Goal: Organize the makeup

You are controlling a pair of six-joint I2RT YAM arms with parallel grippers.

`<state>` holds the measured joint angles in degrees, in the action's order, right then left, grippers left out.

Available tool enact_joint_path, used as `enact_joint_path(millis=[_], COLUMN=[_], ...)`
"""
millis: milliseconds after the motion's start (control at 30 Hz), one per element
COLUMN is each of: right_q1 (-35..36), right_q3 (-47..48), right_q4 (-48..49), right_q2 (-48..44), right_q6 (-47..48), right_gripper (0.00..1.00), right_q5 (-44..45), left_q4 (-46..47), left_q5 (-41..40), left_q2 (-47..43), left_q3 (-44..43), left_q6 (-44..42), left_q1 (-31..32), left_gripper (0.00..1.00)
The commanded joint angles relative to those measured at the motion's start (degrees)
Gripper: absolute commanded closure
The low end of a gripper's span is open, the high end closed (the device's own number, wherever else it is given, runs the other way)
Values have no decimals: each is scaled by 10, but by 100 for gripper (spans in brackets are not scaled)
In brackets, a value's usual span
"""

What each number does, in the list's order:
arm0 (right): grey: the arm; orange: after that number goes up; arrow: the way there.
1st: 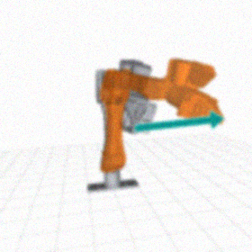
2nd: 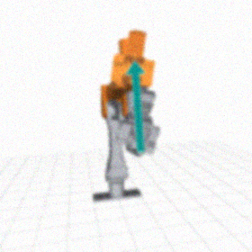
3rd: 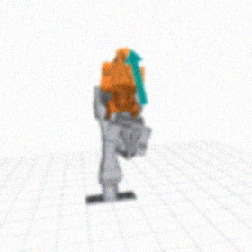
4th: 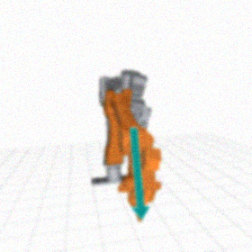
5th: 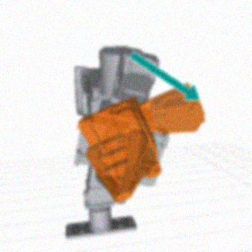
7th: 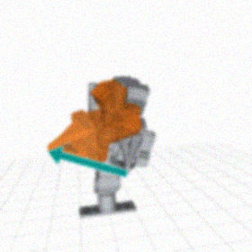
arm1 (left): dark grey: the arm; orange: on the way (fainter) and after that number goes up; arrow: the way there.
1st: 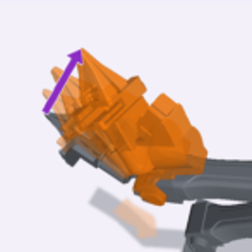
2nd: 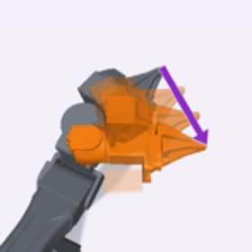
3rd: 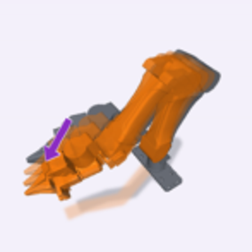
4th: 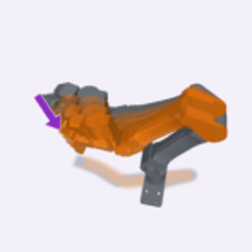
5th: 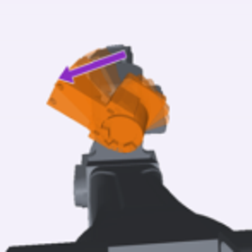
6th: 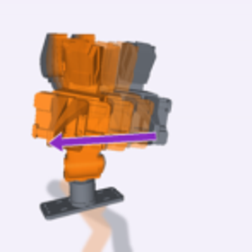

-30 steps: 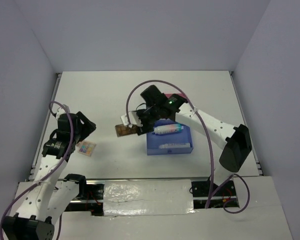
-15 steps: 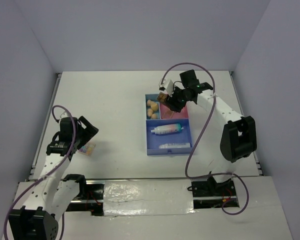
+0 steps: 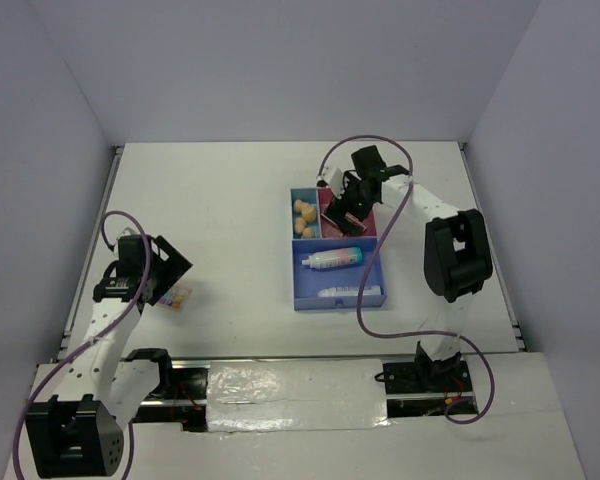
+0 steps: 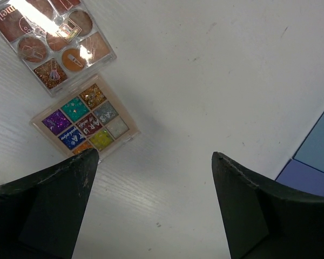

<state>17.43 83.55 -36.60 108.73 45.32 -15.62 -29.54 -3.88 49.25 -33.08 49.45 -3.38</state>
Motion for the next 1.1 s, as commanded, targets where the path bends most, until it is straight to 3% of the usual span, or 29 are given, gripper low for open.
enact_joint_path(millis=[0, 233, 333, 467, 667, 833, 1067], right_q1=[-10, -28, -32, -32, -32, -33, -34], right_q3=[-6, -40, -86, -80, -119, -134, -143], right_q4=[16, 43, 125, 113, 138, 132, 130], right_q2=[-60, -146, -204, -225, -255, -264, -272], right_q6=[-16, -63, -149, -222, -243, -243, -251], right_gripper=[0, 0, 0, 0, 0, 0, 0], right_q5=[-12, -82, -107, -152, -171, -183, -199], left_q4=[-8, -22, -25, -28, -57, -25, 2], left_q5=[2, -7, -18, -37, -56, -63, -52], left_q2=[-7, 6, 9, 28, 89, 104, 207], left_q3=[-8, -10, -11, -15, -32, -14, -28], left_q6=[-8, -6, -4, -1, 15, 27, 35], left_q1=[-7, -8, -8, -8, -10, -20, -25], left_gripper=[1, 1, 1, 1, 1, 1, 1])
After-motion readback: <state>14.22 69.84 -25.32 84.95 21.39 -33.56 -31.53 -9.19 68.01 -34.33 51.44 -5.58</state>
